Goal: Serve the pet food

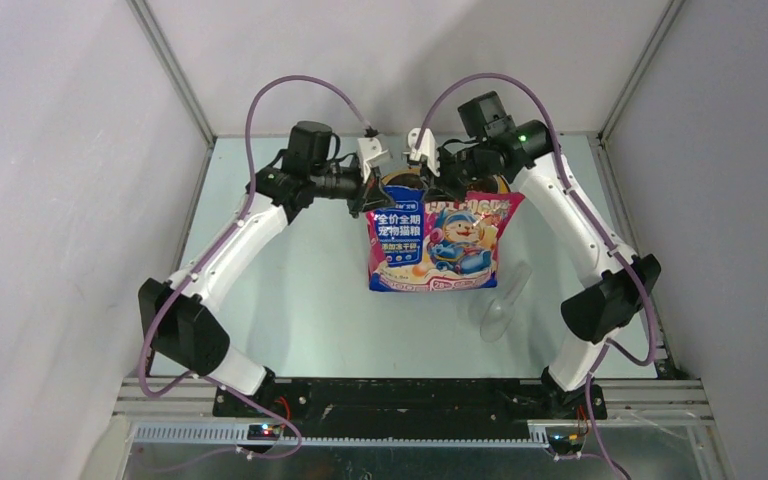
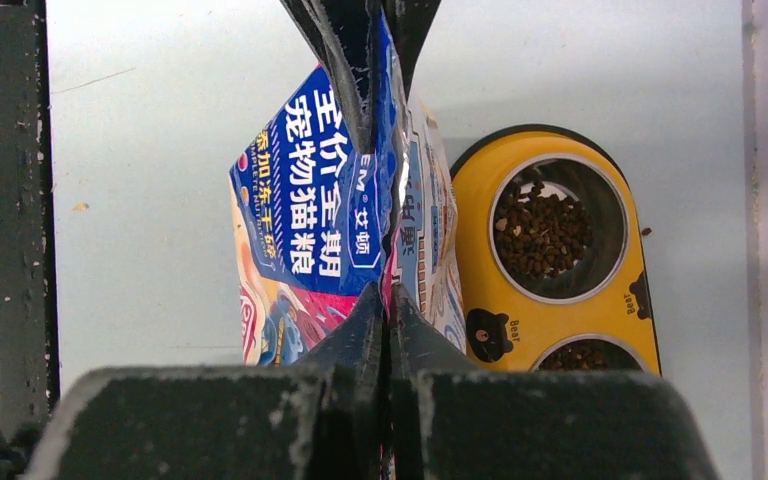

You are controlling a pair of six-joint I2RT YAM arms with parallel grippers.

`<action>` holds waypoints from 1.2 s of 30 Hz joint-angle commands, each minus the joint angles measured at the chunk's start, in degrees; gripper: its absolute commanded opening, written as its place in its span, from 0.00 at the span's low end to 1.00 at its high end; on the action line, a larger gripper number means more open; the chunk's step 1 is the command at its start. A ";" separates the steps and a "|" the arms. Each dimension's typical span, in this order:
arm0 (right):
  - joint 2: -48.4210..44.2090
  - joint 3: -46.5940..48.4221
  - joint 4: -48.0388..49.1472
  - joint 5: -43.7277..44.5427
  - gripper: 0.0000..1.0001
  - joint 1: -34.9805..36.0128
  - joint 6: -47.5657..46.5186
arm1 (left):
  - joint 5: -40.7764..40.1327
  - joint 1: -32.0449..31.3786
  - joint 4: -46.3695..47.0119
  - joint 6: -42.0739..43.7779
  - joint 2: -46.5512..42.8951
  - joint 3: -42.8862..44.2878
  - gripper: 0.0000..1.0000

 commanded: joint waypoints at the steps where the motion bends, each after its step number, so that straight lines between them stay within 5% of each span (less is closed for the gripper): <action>1: -4.12 1.19 -7.26 2.95 0.00 -4.96 -1.98 | -3.22 6.01 7.75 -11.34 -2.99 -1.97 0.00; 12: -8.99 -3.68 -11.04 5.36 0.00 -12.29 -5.70 | -2.13 7.69 7.52 -12.83 -3.88 -4.00 0.00; 15: -9.67 -4.45 -11.29 5.92 0.07 -12.91 -6.07 | -2.22 7.69 7.35 -12.70 -3.72 -3.82 0.00; 30: -11.33 -6.11 -18.05 7.98 0.00 -18.81 -12.03 | -2.84 8.32 5.63 -11.62 -2.70 -2.30 0.00; 36: -11.77 -6.91 -19.61 10.08 0.10 -20.75 -14.08 | -2.76 8.62 4.40 -10.95 -2.20 -1.42 0.00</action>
